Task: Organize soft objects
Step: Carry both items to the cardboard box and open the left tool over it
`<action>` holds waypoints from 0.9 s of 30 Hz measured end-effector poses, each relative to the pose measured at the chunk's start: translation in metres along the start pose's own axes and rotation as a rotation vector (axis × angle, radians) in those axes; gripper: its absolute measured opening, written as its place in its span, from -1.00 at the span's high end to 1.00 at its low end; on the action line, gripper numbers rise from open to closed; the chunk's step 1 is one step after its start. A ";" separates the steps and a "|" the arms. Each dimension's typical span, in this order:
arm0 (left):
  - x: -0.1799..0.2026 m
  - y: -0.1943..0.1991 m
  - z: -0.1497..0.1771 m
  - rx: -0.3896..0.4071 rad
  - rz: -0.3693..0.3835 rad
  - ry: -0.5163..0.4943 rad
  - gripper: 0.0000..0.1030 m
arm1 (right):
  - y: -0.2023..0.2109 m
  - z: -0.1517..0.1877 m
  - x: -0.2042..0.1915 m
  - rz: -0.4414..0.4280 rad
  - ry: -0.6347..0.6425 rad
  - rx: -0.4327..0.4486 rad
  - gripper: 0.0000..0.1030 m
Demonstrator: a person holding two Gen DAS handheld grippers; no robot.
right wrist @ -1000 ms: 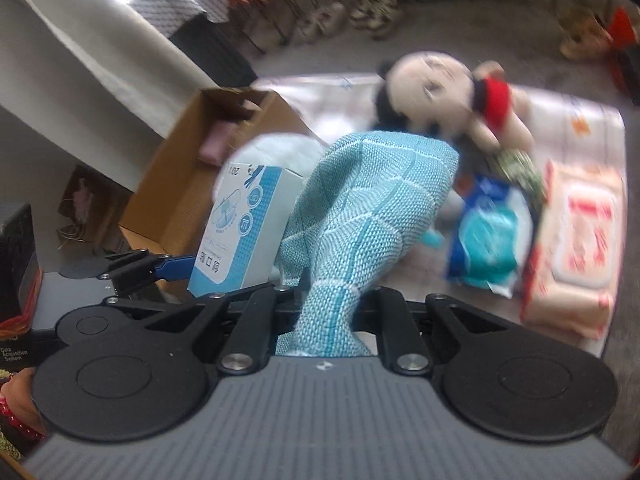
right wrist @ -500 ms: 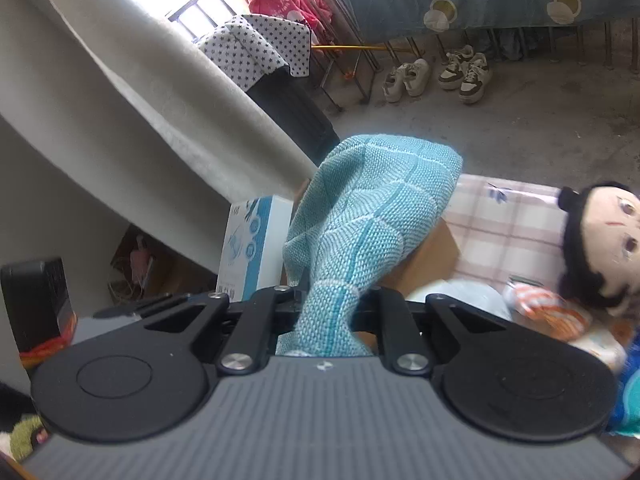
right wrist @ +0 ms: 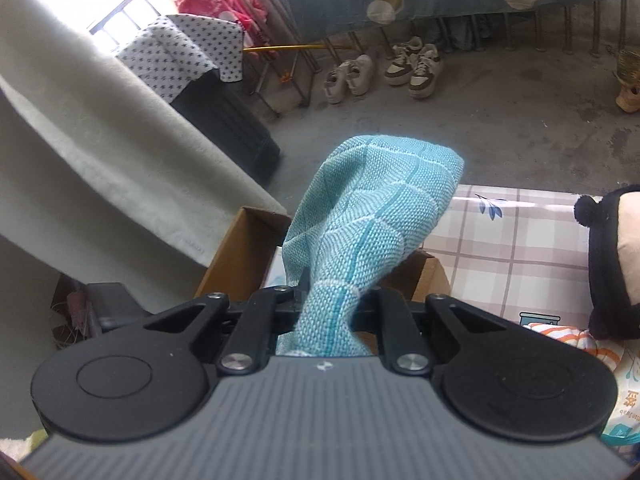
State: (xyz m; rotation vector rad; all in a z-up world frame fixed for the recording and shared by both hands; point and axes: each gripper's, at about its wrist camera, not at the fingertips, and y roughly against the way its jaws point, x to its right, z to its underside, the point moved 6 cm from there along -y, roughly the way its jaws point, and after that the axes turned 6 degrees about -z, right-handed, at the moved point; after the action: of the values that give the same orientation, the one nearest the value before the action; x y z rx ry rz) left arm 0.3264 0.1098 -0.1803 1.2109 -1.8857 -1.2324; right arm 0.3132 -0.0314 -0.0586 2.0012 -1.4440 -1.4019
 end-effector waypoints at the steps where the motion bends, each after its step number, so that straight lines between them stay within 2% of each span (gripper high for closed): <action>1: 0.003 -0.007 0.003 -0.006 0.009 -0.014 -0.40 | 0.000 0.002 0.004 0.007 -0.009 0.001 0.80; 6: 0.013 -0.036 0.006 -0.017 0.039 -0.054 -0.40 | 0.000 0.011 0.021 0.036 -0.052 0.006 0.80; 11: 0.019 -0.053 0.015 -0.043 0.022 -0.078 -0.41 | 0.003 0.016 0.028 0.046 -0.077 0.015 0.80; 13: 0.021 -0.055 0.018 -0.048 0.014 -0.079 -0.47 | 0.004 0.018 0.030 0.051 -0.081 0.015 0.79; 18: 0.016 -0.052 0.013 -0.058 -0.002 -0.049 -0.64 | 0.009 0.020 0.032 0.058 -0.091 0.014 0.79; 24: 0.003 -0.019 0.013 -0.026 -0.014 0.020 -0.64 | 0.015 0.018 0.028 0.047 -0.104 0.016 0.79; 27: -0.013 -0.002 0.012 -0.019 -0.034 0.083 -0.64 | 0.015 0.014 0.021 -0.004 -0.136 0.016 0.79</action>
State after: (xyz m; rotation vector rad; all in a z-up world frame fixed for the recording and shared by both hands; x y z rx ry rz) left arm 0.3227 0.1259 -0.1874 1.2691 -1.7964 -1.1967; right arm 0.2940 -0.0522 -0.0658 1.9517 -1.5122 -1.5604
